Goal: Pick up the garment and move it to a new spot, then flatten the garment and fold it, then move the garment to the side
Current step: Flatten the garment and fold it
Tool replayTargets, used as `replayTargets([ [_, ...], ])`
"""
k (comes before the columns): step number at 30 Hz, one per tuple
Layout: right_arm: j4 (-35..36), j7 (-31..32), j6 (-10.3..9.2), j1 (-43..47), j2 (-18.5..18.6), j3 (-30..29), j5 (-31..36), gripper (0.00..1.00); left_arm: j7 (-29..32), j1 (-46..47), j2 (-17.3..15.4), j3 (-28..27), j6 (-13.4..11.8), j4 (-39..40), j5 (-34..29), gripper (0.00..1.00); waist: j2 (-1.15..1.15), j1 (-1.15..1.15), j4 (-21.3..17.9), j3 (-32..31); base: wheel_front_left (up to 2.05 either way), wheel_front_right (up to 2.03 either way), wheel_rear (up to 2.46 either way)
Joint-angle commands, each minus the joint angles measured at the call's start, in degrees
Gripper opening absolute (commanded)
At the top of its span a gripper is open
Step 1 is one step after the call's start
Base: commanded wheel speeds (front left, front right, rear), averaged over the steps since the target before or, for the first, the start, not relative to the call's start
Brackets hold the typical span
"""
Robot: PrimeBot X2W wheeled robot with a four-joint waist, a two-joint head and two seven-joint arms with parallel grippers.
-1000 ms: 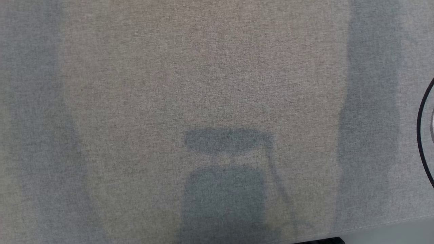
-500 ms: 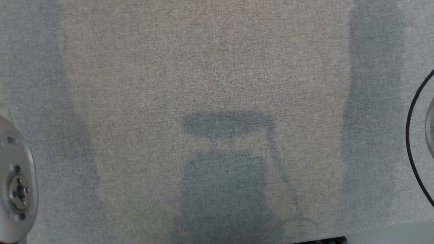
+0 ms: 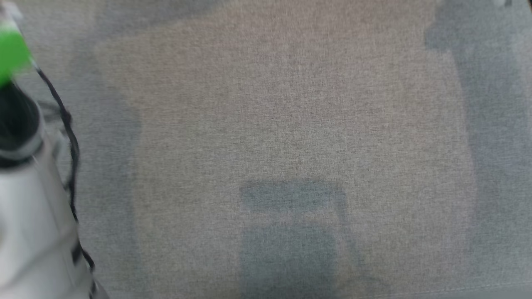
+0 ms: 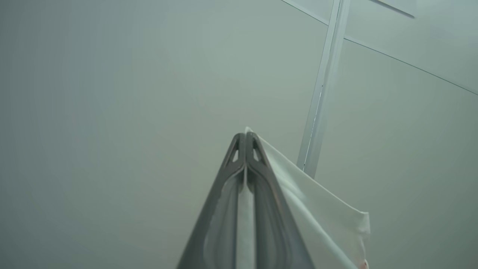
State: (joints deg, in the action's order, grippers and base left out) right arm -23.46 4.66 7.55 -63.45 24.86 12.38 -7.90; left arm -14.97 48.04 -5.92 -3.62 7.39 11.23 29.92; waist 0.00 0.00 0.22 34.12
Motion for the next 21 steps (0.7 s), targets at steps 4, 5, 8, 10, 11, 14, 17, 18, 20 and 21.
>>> replayTargets([
  [4,12.8,10.9,-0.12,14.8,5.0,-0.9,-6.2,0.0,-0.2,-13.6,2.0,-0.2,0.1,4.0,-1.4,0.0,0.0,0.0,2.2,-8.8,0.0,0.0,0.0],
  [5,16.0,13.2,-0.13,18.1,5.6,-1.6,-7.1,0.0,-0.2,-16.4,2.2,-0.1,0.1,4.6,-1.8,0.0,0.0,0.0,2.3,-9.8,0.0,0.0,0.0],
  [8,22.7,19.3,-0.13,28.1,6.8,-4.3,-7.5,0.0,-0.2,-24.4,2.7,0.6,0.1,5.3,-2.6,0.0,0.0,0.0,2.7,-13.3,0.0,0.0,0.0],
  [10,26.7,22.8,-0.12,34.6,6.6,-5.8,-7.2,0.0,-0.2,-29.6,2.9,0.9,0.1,5.5,-3.2,0.0,0.0,0.0,3.0,-15.4,0.0,0.0,0.0],
  [11,28.4,24.5,-0.13,37.5,6.2,-6.6,-7.3,0.0,-0.3,-31.8,2.9,1.2,-0.4,5.5,-2.2,0.0,0.0,0.0,3.2,-16.3,0.0,0.0,0.0],
  [14,32.4,28.9,-0.13,45.4,5.5,-9.0,-6.4,0.0,-0.3,-37.9,3.0,2.8,-2.1,5.4,-0.6,0.0,0.0,0.0,3.6,-19.1,0.0,0.0,0.0],
  [17,35.5,32.8,-0.12,51.8,3.7,-10.6,-6.0,0.0,-0.3,-42.7,2.9,4.3,-3.3,4.9,-1.3,0.0,0.0,0.0,3.8,-21.3,0.0,0.0,0.0],
  [18,36.5,33.9,-0.12,53.6,3.4,-11.2,-5.8,0.0,-0.3,-44.0,2.9,4.7,-3.8,4.8,-0.6,0.0,0.0,0.0,3.8,-22.0,0.0,0.0,0.0],
  [20,38.3,36.2,-0.12,57.2,2.1,-12.1,-5.3,0.0,-0.3,-46.4,3.0,5.9,-4.2,4.6,-1.2,0.0,0.0,0.0,3.9,-23.1,0.0,0.0,0.0],
  [21,39.2,37.1,-0.12,58.7,1.4,-12.5,-5.2,0.0,-0.3,-47.4,3.0,6.6,-4.3,4.5,-1.5,0.0,0.0,0.0,4.0,-23.5,0.0,0.0,0.0],
])
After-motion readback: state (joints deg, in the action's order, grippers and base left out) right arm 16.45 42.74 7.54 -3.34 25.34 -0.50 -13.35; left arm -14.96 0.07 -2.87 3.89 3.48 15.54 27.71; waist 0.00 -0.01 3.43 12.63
